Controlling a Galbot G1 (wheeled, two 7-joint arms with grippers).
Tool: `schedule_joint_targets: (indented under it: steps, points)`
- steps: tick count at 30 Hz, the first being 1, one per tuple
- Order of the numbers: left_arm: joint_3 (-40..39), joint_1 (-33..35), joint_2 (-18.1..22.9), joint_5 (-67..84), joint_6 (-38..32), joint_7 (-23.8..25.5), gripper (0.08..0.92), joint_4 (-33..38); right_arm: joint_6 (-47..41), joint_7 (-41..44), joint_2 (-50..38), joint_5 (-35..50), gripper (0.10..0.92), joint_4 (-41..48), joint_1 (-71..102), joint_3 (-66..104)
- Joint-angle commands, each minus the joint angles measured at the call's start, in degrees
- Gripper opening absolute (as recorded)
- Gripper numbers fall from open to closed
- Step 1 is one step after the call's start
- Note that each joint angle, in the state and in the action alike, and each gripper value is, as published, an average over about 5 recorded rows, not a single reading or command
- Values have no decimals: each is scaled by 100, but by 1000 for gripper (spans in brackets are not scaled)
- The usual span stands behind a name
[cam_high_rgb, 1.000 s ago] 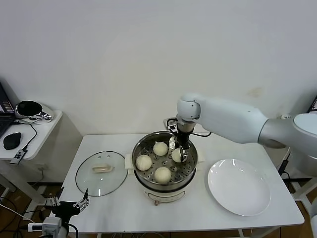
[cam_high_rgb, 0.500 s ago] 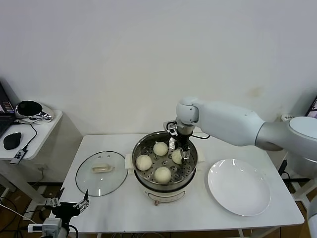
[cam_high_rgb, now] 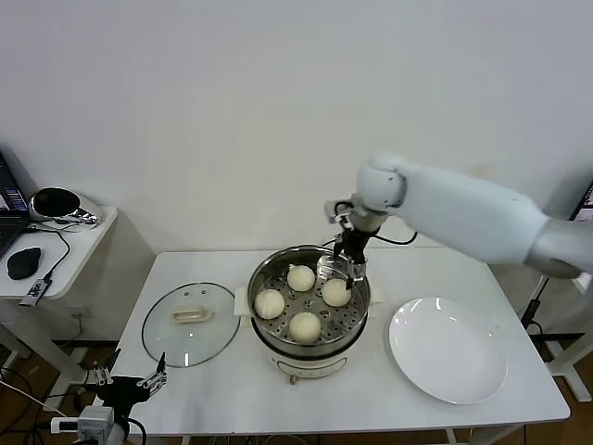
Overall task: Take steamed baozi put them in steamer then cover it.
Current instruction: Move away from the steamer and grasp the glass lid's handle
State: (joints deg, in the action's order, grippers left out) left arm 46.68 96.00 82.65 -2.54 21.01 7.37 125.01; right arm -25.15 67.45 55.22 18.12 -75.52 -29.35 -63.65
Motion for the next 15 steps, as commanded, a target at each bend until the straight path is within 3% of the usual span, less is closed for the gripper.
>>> schedule_joint_targets:
  steps: [1,6,10,15]
  points:
    - [-44,3,-24,596,19,-165,823,94,388,-2427,-2354,1893,823,-1759,104,1009]
    - [-66,8,20,981,4,-343,823,141,606,-3258,-3496,2005,823,-2546,1442,2370]
    - [-72,8,61,1059,-28,-423,823,135,1005,-3859,-4213,2000,823,-2872,3783,4454]
    - [-140,9,108,918,-55,-424,823,154,1164,-4796,-3795,2169,823,-3012,7465,8190]
